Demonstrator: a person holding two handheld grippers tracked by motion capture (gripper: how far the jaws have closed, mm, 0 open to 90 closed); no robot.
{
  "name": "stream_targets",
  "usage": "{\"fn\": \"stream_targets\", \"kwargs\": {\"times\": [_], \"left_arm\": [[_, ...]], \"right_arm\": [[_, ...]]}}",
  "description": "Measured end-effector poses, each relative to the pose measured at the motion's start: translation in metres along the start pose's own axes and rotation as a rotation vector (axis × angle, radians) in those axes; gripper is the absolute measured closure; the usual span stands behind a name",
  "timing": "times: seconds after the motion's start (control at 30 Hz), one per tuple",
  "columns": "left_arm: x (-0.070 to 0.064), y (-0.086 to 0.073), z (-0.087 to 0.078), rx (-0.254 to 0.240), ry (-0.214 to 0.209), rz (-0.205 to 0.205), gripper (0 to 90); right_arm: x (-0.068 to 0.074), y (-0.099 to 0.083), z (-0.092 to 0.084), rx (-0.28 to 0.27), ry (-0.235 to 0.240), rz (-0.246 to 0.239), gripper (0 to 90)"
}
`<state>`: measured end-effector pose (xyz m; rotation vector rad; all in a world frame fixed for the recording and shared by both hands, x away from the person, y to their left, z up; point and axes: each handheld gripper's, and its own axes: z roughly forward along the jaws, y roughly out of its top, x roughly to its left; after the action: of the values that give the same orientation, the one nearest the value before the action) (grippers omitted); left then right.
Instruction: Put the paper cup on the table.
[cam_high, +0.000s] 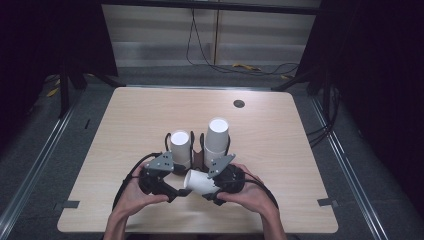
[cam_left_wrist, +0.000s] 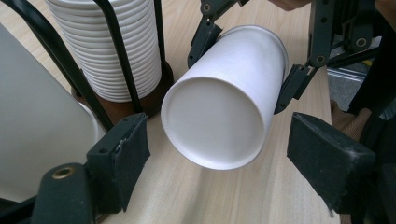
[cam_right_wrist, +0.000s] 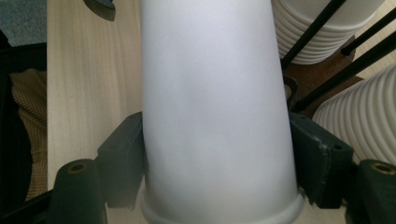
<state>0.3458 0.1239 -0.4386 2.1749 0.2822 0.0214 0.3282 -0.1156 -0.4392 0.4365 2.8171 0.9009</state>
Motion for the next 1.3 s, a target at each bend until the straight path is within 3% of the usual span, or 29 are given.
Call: {"fn": "stream_targets", "kwargs": {"times": [0.3,0.6,0.7,0.87,1.3], "left_arm": [[0.002,0.0,0.002,0.04,-0.026,0.009,21.0],[0.006,0.0,0.007,0.081,-0.031,0.005,22.0],[0.009,-0.001,0.009,0.108,-0.052,0.015,23.0],[0.009,-0.001,0.011,0.092,-0.06,0.018,27.4],[0.013,-0.003,0.018,0.14,-0.088,0.025,25.4]], "right_arm": [[0.0,0.01,0.001,0.079,-0.008,-0.04,27.3],[0.0,0.013,0.001,0.108,-0.01,-0.06,27.5],[0.001,0.015,0.003,0.139,-0.007,-0.071,27.5],[0.002,0.017,0.004,0.167,-0.005,-0.087,27.7],[0.003,0.026,0.009,0.19,0.017,-0.125,28.0]]}}
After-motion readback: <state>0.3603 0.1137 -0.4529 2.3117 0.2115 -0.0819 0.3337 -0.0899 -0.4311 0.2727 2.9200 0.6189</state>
